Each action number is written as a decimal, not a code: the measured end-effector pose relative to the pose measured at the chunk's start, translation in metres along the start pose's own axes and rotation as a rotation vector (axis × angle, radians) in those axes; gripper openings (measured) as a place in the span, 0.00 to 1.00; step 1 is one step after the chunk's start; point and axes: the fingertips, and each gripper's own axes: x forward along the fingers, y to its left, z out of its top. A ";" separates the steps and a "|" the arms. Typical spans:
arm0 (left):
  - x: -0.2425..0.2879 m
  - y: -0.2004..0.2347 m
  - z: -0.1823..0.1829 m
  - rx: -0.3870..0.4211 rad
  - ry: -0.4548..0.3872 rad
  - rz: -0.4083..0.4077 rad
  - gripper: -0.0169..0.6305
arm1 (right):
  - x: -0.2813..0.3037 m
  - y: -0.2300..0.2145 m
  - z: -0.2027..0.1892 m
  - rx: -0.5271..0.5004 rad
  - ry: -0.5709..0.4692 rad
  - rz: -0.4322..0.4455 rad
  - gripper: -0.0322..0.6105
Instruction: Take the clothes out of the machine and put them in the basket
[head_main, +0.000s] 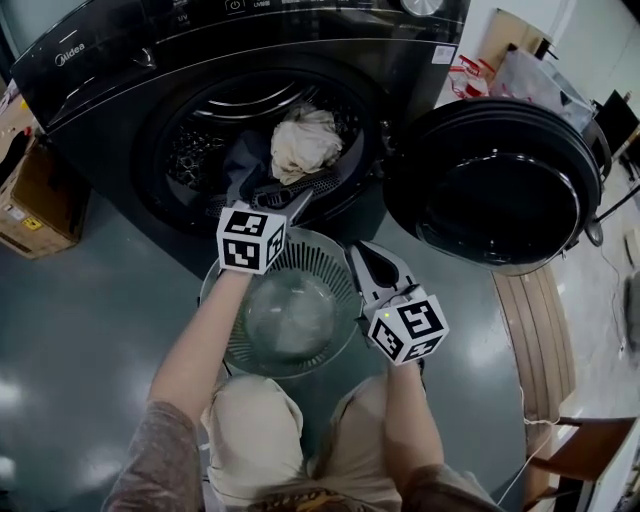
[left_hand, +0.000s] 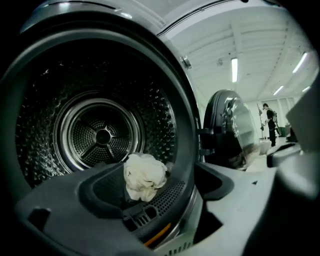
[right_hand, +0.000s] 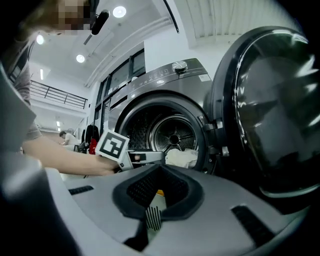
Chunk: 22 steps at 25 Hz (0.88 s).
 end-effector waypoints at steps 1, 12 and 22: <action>0.009 0.006 -0.004 0.012 0.015 0.012 0.70 | -0.001 0.000 0.000 0.004 -0.002 0.005 0.05; 0.091 0.041 -0.041 0.085 0.160 0.040 0.70 | -0.002 0.002 0.000 0.009 0.006 -0.011 0.05; 0.133 0.043 -0.054 0.078 0.243 0.031 0.64 | -0.007 0.005 0.003 -0.003 0.012 -0.030 0.05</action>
